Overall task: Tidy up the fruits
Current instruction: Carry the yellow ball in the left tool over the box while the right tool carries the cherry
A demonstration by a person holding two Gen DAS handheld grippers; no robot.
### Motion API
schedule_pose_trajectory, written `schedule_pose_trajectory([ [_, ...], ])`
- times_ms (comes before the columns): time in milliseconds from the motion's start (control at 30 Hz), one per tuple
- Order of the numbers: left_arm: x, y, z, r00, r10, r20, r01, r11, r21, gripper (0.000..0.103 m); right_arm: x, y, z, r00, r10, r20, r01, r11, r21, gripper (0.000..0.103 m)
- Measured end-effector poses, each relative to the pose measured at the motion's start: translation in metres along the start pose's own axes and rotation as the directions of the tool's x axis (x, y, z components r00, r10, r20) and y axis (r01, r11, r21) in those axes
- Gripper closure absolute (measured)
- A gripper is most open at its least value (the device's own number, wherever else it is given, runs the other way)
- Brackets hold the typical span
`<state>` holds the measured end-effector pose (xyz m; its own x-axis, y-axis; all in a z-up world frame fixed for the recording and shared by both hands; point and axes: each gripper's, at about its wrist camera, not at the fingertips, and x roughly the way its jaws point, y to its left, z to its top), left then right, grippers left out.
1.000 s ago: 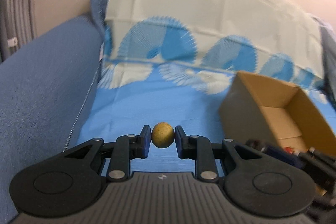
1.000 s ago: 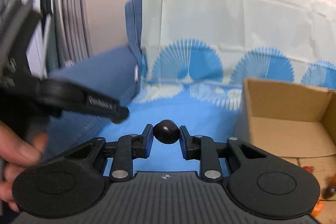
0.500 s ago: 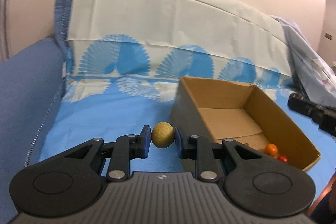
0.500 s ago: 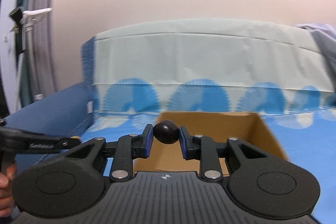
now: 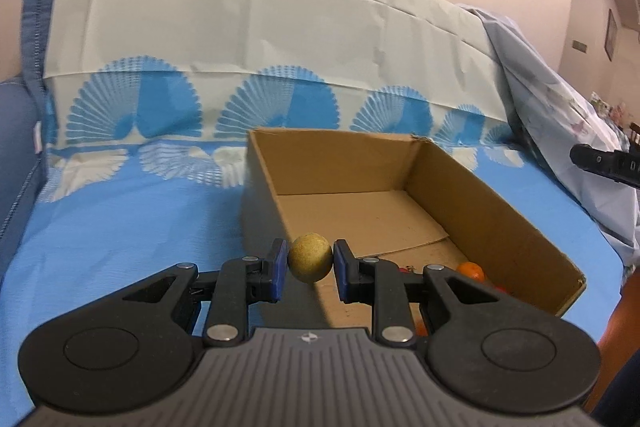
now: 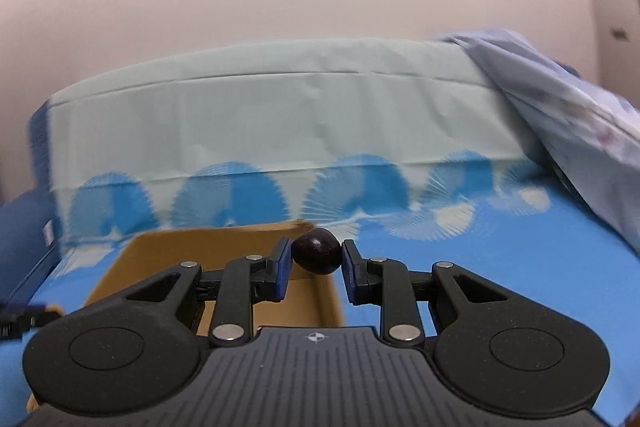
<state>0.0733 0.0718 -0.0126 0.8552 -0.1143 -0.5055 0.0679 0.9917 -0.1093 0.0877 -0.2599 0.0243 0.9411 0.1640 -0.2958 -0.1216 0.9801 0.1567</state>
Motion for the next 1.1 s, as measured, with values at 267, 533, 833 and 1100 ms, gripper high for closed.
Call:
schedule_pose_trajectory([
  [267, 0.007, -0.009, 0.001, 0.999, -0.038, 0.008, 0.038, 0.999, 0.003, 0.076, 0.013, -0.022, -0.003, 0.999, -0.022, -0.04, 0.027, 0.993, 0.113, 0.075],
  [533, 0.007, -0.009, 0.001, 0.999, -0.048, 0.007, 0.048, 0.999, -0.001, 0.076, 0.023, 0.002, -0.004, 0.998, 0.019, -0.058, -0.014, 0.997, 0.071, 0.075],
  [833, 0.005, -0.015, -0.002, 0.997, -0.072, 0.013, 0.072, 0.997, 0.027, 0.076, 0.033, 0.032, -0.007, 0.994, 0.067, -0.081, -0.067, 0.998, 0.001, 0.075],
  [1100, 0.009, -0.028, -0.007, 0.995, -0.096, 0.001, 0.095, 0.993, 0.068, 0.076, 0.037, 0.054, -0.011, 0.989, 0.112, -0.098, -0.119, 0.991, -0.063, 0.075],
])
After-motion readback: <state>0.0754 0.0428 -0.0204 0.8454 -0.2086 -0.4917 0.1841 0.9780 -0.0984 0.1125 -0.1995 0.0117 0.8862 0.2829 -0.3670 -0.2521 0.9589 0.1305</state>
